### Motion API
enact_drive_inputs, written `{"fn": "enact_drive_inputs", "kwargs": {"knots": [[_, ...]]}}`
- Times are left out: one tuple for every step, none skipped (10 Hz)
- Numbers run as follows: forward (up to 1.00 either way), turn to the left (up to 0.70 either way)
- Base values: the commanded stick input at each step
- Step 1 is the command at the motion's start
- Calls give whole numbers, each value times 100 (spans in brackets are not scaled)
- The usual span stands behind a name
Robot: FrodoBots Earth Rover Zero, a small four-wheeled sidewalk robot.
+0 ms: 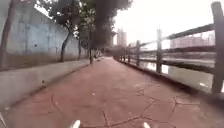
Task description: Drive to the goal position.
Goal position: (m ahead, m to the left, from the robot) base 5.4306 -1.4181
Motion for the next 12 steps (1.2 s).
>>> {"fn": "enact_drive_inputs", "kwargs": {"knots": [[70, 0], [70, 0], [70, 0], [70, 0], [70, 0], [70, 0], [70, 0], [70, 0], [70, 0], [70, 0], [70, 0], [70, 0]]}}
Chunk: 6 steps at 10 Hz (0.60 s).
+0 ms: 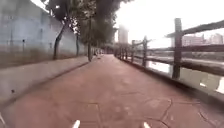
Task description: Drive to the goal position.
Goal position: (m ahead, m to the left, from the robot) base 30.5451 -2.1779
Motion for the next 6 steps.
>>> {"fn": "enact_drive_inputs", "kwargs": {"knots": [[70, 0], [70, 0], [70, 0], [70, 0], [70, 0], [70, 0]]}}
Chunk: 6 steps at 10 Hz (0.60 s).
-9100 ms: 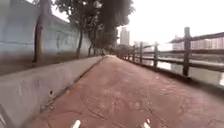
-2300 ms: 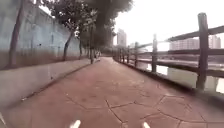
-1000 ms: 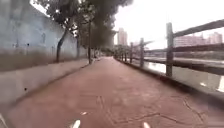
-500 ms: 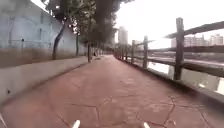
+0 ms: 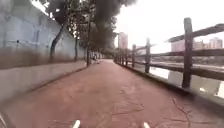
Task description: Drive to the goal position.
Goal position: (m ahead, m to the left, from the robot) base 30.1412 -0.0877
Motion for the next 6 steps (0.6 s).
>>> {"fn": "enact_drive_inputs", "kwargs": {"knots": [[70, 0], [70, 0], [70, 0], [70, 11], [70, 29], [70, 23]]}}
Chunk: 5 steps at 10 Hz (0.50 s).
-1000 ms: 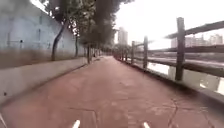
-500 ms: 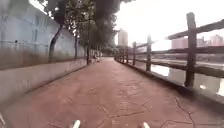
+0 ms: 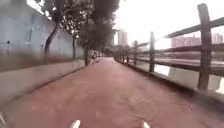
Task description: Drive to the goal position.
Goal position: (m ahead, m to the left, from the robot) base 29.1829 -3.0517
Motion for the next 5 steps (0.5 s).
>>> {"fn": "enact_drive_inputs", "kwargs": {"knots": [[70, 13], [70, 0], [70, 0], [70, 0], [70, 0]]}}
